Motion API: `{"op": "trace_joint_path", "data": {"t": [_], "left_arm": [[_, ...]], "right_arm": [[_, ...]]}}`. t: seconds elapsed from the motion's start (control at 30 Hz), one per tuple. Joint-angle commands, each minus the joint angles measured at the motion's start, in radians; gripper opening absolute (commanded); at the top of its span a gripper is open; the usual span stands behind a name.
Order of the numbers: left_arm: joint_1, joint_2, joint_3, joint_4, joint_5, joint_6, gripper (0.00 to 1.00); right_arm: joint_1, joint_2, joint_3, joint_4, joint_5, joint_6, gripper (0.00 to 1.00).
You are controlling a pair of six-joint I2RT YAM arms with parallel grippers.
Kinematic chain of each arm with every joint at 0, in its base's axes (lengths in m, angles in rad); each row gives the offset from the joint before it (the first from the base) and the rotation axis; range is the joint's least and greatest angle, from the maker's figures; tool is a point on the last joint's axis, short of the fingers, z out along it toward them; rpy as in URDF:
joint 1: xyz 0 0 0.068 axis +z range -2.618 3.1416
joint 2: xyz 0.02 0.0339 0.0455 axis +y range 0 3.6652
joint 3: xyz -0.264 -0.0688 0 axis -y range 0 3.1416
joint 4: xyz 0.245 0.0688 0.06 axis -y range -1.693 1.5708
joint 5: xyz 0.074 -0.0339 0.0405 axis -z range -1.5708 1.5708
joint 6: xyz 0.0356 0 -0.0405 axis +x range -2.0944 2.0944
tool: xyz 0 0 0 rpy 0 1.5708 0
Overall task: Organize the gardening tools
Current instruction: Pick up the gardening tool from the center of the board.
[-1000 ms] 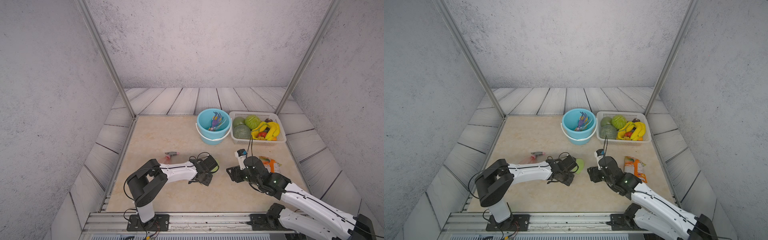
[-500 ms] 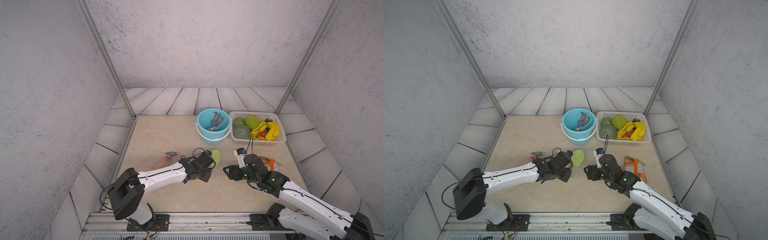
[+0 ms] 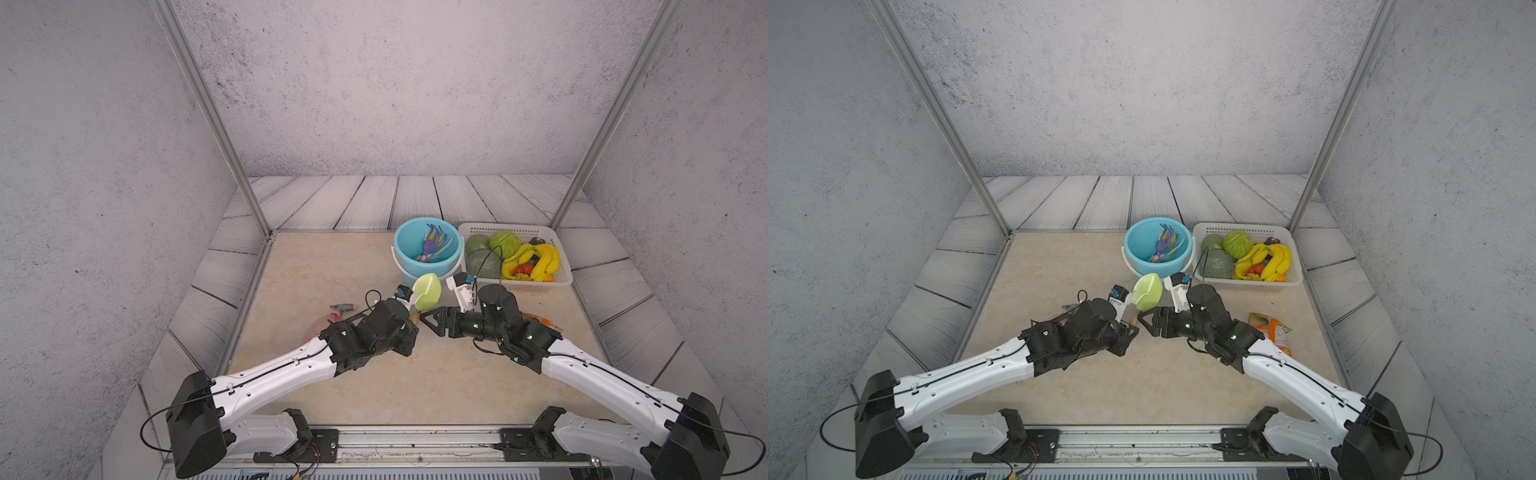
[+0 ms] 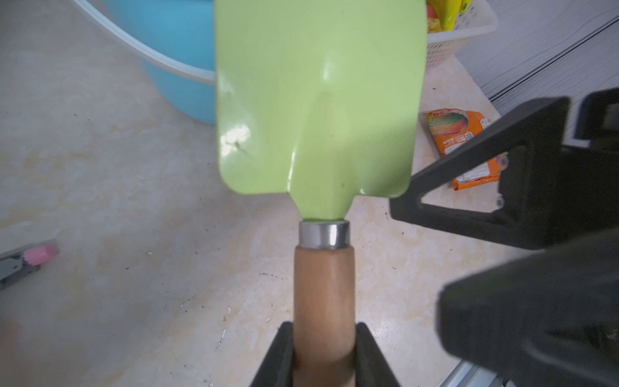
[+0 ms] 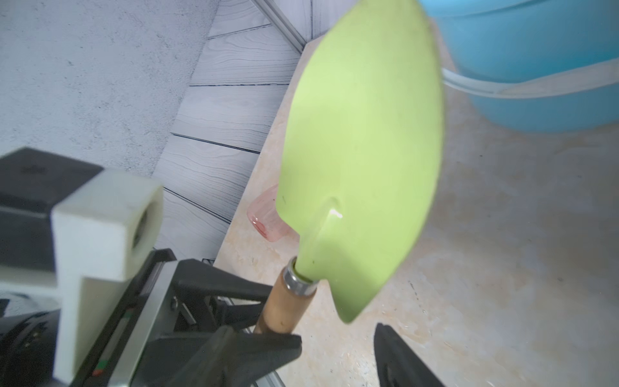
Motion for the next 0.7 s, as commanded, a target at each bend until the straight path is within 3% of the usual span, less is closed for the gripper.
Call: {"op": "trace_joint_path", "data": {"t": [0.0, 0.2, 0.5, 0.6, 0.67], "left_arm": [[-0.019, -0.046, -0.009, 0.062, -0.02, 0.001, 0.0], [-0.039, -0.082, -0.011, 0.08, -0.042, 0.01, 0.0], [-0.044, -0.098, -0.014, 0.084, -0.066, 0.022, 0.0], [-0.044, -0.108, -0.02, 0.076, -0.081, 0.019, 0.11], [-0.044, -0.118, -0.034, 0.081, -0.103, 0.009, 0.28]], "right_arm": [[-0.003, 0.046, 0.055, 0.067, -0.076, 0.028, 0.69], [-0.003, 0.094, 0.097, 0.119, -0.116, 0.06, 0.61], [-0.003, 0.112, 0.102, 0.151, -0.118, 0.077, 0.18], [-0.003, 0.112, 0.098, 0.148, -0.092, 0.071, 0.06], [-0.003, 0.11, 0.099, 0.147, -0.07, 0.06, 0.02]]}}
